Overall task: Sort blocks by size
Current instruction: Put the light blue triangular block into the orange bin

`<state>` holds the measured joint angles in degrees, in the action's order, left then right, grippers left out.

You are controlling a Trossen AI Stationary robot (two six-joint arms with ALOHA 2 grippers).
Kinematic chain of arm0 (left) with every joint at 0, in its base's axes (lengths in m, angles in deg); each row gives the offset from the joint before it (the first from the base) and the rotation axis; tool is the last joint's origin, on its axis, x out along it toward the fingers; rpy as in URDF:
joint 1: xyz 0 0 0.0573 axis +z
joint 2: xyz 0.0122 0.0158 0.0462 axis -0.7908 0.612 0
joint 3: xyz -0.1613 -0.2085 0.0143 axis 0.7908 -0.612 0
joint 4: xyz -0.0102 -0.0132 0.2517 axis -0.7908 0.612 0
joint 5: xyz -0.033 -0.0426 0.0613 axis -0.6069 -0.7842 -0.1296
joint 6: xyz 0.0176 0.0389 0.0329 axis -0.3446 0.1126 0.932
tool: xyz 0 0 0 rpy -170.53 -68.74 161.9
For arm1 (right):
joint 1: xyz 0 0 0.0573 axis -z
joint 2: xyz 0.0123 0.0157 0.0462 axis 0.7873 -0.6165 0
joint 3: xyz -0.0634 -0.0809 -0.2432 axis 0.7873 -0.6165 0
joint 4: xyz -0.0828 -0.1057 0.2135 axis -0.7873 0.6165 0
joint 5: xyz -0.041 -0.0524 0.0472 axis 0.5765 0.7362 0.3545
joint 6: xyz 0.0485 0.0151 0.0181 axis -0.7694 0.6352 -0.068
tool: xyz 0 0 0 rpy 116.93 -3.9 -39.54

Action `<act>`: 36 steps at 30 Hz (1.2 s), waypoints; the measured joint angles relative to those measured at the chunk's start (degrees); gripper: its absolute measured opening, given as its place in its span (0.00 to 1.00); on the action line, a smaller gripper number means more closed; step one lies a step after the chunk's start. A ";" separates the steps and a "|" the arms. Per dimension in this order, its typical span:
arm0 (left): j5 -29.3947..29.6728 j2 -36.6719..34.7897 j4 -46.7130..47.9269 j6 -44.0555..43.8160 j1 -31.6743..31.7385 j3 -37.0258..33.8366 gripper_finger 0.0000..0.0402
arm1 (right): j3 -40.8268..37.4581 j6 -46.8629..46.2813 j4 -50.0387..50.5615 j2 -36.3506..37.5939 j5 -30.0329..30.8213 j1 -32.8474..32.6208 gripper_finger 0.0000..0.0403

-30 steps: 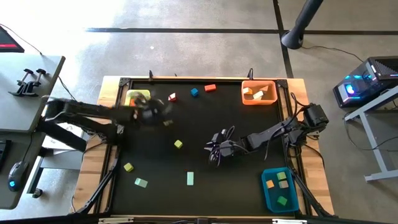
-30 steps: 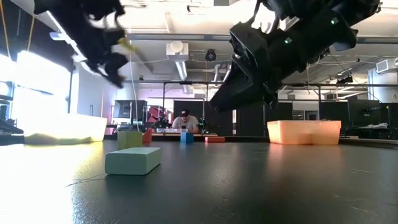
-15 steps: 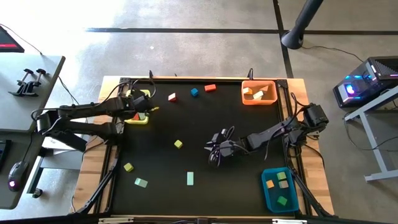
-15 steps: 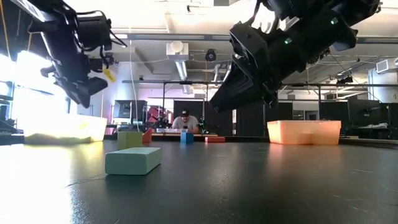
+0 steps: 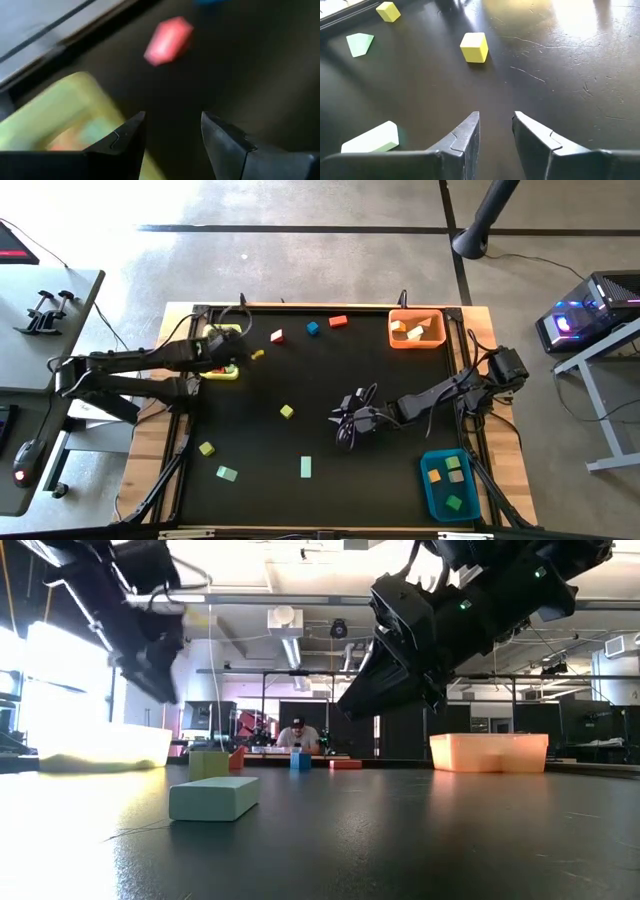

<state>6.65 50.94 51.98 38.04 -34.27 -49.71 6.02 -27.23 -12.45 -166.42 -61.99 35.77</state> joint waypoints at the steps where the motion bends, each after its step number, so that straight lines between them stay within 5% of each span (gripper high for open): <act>1: -1.95 -0.02 -3.26 1.23 -2.07 -0.58 0.44 | 0.00 0.47 0.00 0.00 0.00 0.00 0.28; 8: -9.80 1.75 -37.15 7.86 -18.02 -11.28 0.43 | 0.00 2.95 -1.22 0.00 -0.37 0.00 0.32; 15: -8.88 6.01 -72.10 12.89 -26.53 -21.98 0.43 | 0.11 13.72 -12.91 -3.17 -0.67 1.57 0.55; 21: -6.45 6.34 -74.30 13.70 -27.04 -23.36 0.43 | 6.17 21.22 -20.65 -10.60 -0.70 5.84 0.72; 30: -6.33 6.42 -73.21 13.70 -27.02 -23.36 0.43 | 19.97 19.56 -10.92 -18.32 -8.70 9.81 0.73; 36: -6.26 6.42 -73.20 13.50 -27.04 -23.34 0.43 | 22.54 21.85 -2.26 -19.58 -9.92 9.19 0.73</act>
<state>0.39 57.36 -21.21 51.55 -61.30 -73.05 28.56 -5.38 -14.71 -186.00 -71.92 44.96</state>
